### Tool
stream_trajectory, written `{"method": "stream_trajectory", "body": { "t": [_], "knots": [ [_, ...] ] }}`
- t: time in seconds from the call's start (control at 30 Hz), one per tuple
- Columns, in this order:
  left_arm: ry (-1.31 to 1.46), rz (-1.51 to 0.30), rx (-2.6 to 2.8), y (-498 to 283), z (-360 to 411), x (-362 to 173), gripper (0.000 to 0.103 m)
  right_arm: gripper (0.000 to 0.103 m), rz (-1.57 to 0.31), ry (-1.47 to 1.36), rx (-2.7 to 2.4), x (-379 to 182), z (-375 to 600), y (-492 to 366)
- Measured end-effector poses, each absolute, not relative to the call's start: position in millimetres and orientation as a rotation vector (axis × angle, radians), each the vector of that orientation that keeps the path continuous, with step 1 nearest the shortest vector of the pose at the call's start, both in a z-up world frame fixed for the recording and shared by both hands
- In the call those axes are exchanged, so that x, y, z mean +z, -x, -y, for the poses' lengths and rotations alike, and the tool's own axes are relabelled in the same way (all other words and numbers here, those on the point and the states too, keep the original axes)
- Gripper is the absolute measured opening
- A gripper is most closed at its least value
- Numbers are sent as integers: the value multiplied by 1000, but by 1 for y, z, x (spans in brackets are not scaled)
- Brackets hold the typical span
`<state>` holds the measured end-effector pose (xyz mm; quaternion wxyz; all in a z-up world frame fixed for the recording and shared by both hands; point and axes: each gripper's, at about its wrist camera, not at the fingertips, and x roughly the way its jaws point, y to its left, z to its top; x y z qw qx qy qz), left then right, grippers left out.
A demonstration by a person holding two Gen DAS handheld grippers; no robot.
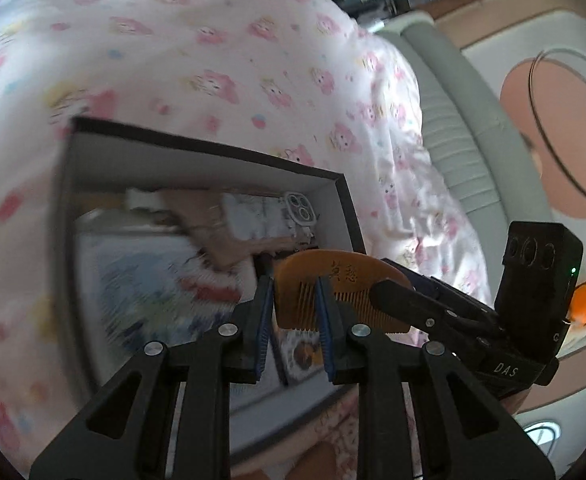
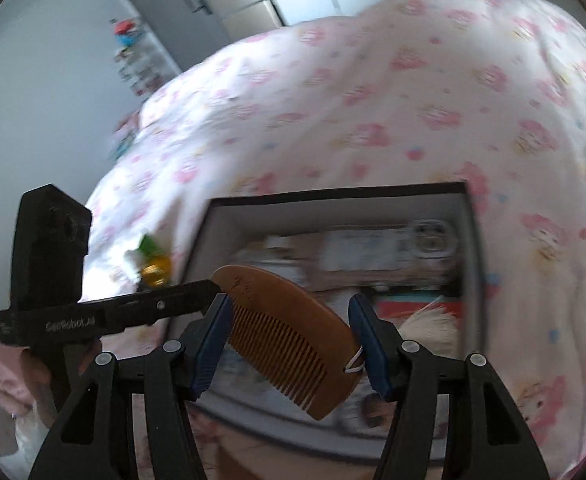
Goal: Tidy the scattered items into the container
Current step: 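Lift the wooden comb and carry it toward the black box, then lower the wooden comb into the box and open the right gripper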
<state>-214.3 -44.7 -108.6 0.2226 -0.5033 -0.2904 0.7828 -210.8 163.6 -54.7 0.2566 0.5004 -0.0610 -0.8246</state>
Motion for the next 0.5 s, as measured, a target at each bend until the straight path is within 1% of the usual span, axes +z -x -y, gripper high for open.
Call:
{"method": "stream_trajectory", "body": {
  "t": [0.13,0.23,0.37,0.5],
  "knots": [
    [1443,805,2128,236,28,-130,21,57,162,-1336,-2280,-73,-181,231],
    [1479,795,2114,238,21,-147,22,57,162,-1332,-2280,-87,-182,234],
    [1519,839,2067,232,18,-171,21,57,75,-1384,-2303,-107,-172,231],
    [1553,784,2092,229,11,-170,21,57,15,-1450,-2305,-125,-163,230]
  ]
}}
